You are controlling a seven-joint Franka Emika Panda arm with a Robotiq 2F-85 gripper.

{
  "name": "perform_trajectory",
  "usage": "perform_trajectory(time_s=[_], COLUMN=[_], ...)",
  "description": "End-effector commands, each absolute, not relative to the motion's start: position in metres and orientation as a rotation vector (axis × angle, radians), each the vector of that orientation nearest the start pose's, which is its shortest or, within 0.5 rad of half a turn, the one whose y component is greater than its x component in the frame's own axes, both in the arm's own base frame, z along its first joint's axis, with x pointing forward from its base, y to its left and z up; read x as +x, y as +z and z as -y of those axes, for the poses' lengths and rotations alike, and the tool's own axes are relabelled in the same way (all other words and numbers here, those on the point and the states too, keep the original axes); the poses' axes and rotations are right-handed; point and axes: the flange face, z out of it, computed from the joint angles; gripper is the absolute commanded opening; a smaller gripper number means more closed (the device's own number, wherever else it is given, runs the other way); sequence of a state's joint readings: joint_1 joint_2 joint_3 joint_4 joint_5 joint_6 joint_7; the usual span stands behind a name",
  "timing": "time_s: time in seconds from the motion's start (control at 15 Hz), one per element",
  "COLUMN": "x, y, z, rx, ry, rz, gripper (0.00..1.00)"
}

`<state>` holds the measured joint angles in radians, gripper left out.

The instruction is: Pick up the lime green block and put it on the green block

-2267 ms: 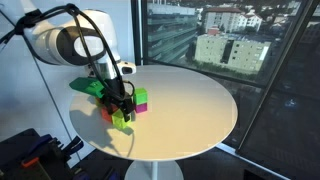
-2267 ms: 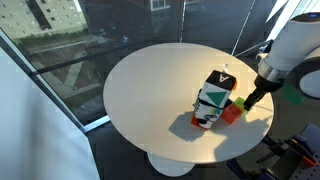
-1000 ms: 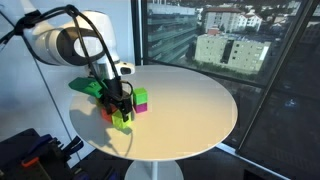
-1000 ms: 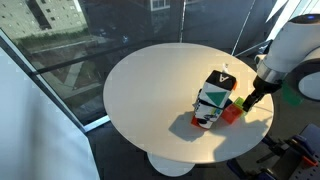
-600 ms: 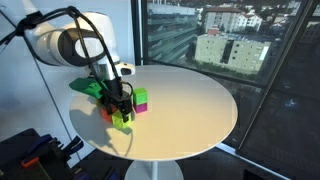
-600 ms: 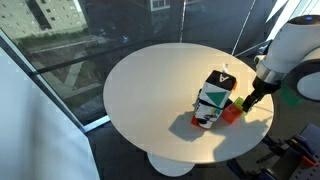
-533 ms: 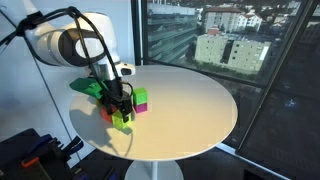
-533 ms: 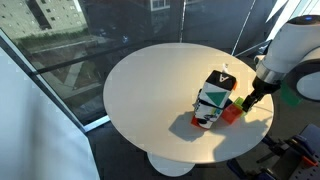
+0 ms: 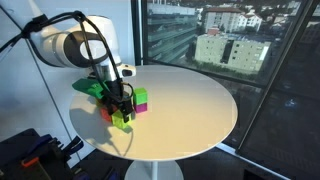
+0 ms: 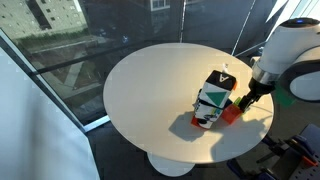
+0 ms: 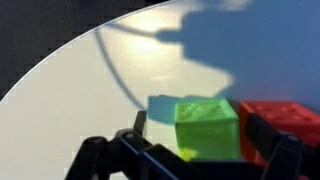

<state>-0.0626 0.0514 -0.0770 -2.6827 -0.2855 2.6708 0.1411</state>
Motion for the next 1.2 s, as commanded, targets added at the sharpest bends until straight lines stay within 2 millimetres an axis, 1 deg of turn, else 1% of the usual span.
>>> perform_trajectory(time_s=[0.0,0.27,0.53,0.6,0.67,0.73,0.87,1.0,1.07,1.13], x=[0.416,0.428,0.437,0.438,0.439,0.440,0.440,0.440,0.441,0.443], y=[0.210,0.211,0.211,0.210,0.209,0.208,0.208,0.213,0.218,0.223], z=[0.044,0.040,0.041,0.042,0.042,0.042,0.043,0.044,0.045,0.047], rx=[-3.281,-3.283,-3.288,-3.290,-3.291,-3.292,-3.296,-3.300,-3.300,-3.304], ry=[0.079,0.060,0.053,0.056,0.058,0.061,0.069,0.070,0.069,0.063], rz=[-0.061,-0.078,-0.088,-0.091,-0.096,-0.097,-0.107,-0.138,-0.161,-0.186], gripper=[1.00,1.00,0.99,0.75,0.74,0.70,0.50,0.35,0.31,0.31])
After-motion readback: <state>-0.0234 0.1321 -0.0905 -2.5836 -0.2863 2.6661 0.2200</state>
